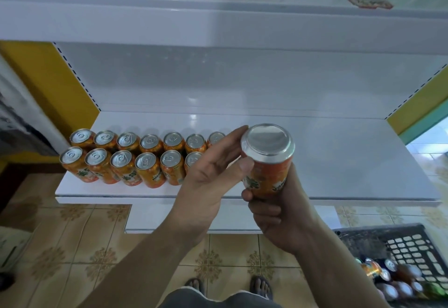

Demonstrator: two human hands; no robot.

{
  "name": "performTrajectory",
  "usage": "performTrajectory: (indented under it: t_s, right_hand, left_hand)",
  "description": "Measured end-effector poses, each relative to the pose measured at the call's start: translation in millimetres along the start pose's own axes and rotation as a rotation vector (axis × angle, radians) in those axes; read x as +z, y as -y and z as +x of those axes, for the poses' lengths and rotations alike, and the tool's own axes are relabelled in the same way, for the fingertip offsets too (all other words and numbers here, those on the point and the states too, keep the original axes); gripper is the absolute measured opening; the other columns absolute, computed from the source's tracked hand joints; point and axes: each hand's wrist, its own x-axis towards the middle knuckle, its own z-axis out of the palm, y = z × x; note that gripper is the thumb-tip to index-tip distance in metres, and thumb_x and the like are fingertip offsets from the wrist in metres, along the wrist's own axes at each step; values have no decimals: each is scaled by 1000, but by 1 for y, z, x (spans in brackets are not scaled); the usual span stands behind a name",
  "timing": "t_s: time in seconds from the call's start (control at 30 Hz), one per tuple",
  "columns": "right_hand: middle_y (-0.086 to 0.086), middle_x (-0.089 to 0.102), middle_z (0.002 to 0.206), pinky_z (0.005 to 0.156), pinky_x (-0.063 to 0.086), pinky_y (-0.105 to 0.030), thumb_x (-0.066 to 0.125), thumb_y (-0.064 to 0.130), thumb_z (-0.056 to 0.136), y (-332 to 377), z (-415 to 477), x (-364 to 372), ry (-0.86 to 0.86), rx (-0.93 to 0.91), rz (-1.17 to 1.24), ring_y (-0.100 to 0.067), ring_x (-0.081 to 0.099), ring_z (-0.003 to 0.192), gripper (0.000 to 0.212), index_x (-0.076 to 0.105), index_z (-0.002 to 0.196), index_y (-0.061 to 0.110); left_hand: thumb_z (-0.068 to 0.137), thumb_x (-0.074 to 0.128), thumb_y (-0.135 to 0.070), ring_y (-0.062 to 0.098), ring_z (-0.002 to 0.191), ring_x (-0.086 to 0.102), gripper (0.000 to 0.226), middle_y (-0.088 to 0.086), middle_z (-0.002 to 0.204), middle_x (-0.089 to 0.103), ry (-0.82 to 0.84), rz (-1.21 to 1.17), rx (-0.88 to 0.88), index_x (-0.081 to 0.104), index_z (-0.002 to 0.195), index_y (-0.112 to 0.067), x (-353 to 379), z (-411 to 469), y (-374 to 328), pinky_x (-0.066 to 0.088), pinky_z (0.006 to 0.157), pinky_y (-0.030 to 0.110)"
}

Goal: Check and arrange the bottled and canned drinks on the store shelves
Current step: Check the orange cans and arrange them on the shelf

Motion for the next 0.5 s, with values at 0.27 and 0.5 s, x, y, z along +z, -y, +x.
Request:
performTrajectory:
  t_s: [0.27, 0.5]
  right_hand:
    - [-8, 54, 63, 29, 18, -15, 26, 58, 104, -6, 8, -14, 73, 2, 39, -6, 23, 31, 66, 65, 74, 14]
    - [-7, 52, 61, 29, 16, -14, 28, 45, 104, -5, 8, -18, 61, -19, 51, -5, 22, 31, 56, 62, 72, 15]
  left_hand:
    - [83, 66, -18, 14, 123, 60, 46, -2, 129, 67, 4, -16, 42, 63, 129, -25, 8, -3, 3, 55, 85, 22]
    - [80, 68, -21, 8, 112, 63, 41, -5, 122, 70, 0, -32, 26, 70, 120, -29, 17, 0, 4, 55, 80, 20]
